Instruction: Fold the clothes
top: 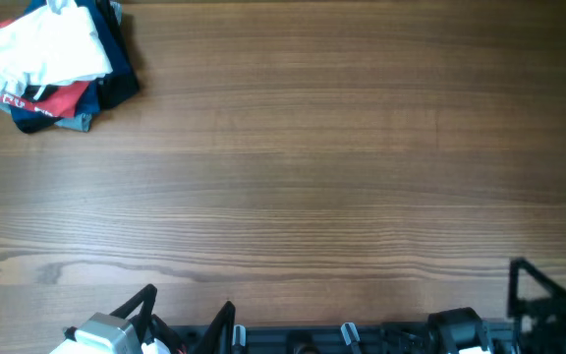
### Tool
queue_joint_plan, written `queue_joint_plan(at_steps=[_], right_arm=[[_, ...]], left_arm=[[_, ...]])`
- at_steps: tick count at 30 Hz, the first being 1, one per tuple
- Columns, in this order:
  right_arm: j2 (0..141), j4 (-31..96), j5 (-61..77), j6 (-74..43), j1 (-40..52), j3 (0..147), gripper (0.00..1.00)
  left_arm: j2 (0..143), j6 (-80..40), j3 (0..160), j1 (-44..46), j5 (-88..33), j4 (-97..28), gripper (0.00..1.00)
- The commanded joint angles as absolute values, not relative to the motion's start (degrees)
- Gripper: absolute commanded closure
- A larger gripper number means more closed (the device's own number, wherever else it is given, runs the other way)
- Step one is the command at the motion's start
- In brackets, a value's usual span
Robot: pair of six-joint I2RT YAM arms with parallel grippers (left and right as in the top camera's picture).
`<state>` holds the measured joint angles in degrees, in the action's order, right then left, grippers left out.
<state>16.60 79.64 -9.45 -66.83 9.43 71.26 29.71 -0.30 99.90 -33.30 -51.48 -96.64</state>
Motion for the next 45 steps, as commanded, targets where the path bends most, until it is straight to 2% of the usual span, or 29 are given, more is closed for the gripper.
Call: queue_joint_plan(at_steps=[1,2,4,10,18,21,24,30,45], right_arm=[[14.48,62.02,-6.42,-32.08,9.32,62.30,0.01],[13.37,54.81,-3.07,-24.10,9.32,58.50,0.01],[10.52,45.54,0.67,-15.38,9.28,51.18,0.01],[1.63,25.78,0.49,-13.61,9.28,28.08,0.00],[0.21,1.19,1.56,-13.61,7.22,5.76,0.00],[0.21,-1.45,2.52,-11.31,5.61,2.17,0.00],[0.21,-1.39,8.88,-3.77,3.44,0.27,0.00],[0.19,-0.58,8.64,7.86,2.33,0.30,0.00],[0.25,-0.62,8.64,7.97,2.33,0.32,0.00]], left_arm=[[29.63,-0.64,99.63,-33.10,-51.18,-96.49,0.00],[29.63,-0.64,99.63,-33.10,-51.18,-96.49,0.00],[29.63,-0.64,99.63,-33.10,-51.18,-96.49,0.00],[29.63,-0.64,99.63,-33.10,-51.18,-96.49,0.00],[29.63,-0.64,99.66,-33.10,-51.18,-96.49,0.00],[29.63,-0.64,99.63,-33.10,-51.18,-96.49,0.00],[29.63,-0.64,99.63,-33.10,-51.18,-96.49,0.00],[29.63,-0.64,99.63,-33.10,-51.18,-96.49,0.00],[29.63,-0.64,99.63,-33.10,-51.18,-96.49,0.00]])
